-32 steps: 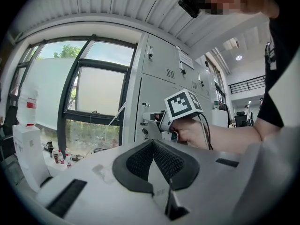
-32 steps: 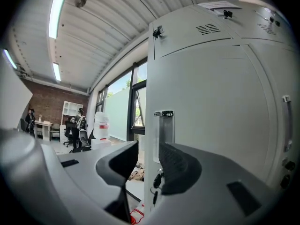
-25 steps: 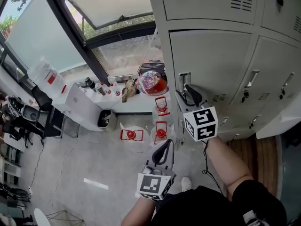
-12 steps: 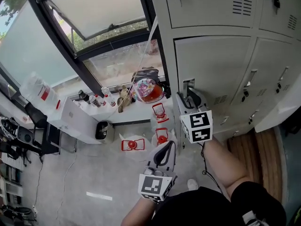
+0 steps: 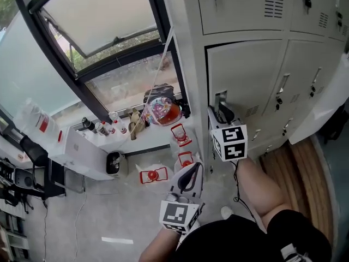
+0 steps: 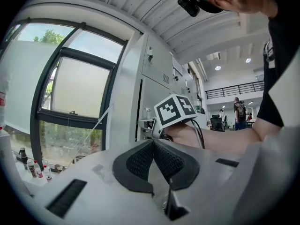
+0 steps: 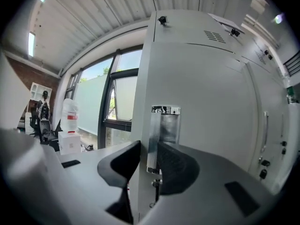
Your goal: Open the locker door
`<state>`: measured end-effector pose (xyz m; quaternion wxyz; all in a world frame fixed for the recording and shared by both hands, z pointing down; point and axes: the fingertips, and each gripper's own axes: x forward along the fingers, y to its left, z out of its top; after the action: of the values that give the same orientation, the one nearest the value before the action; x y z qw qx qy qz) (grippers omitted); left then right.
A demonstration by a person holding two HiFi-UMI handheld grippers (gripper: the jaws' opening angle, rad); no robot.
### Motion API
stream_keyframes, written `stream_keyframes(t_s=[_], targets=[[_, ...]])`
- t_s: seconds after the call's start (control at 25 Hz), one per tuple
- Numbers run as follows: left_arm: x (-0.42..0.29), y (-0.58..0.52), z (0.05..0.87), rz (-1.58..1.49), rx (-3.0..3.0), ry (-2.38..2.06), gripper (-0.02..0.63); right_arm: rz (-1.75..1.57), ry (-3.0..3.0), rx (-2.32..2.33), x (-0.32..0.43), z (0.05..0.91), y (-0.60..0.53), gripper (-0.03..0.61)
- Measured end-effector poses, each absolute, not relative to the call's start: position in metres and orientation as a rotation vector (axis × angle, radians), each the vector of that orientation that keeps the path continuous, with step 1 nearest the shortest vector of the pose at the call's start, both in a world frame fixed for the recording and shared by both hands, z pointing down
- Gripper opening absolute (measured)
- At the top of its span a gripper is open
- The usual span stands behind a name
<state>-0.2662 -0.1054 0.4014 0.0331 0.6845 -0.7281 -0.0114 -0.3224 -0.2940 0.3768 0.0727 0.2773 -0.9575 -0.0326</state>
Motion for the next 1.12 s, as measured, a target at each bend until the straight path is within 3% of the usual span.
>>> stream_keyframes(t_s=[1.12], targets=[[-0.176, -0.134, 0.408, -0.005, 2.506, -1.745, 0.017, -0.078, -2.897, 0.841, -0.173, 0.373, -0.240, 0.167]])
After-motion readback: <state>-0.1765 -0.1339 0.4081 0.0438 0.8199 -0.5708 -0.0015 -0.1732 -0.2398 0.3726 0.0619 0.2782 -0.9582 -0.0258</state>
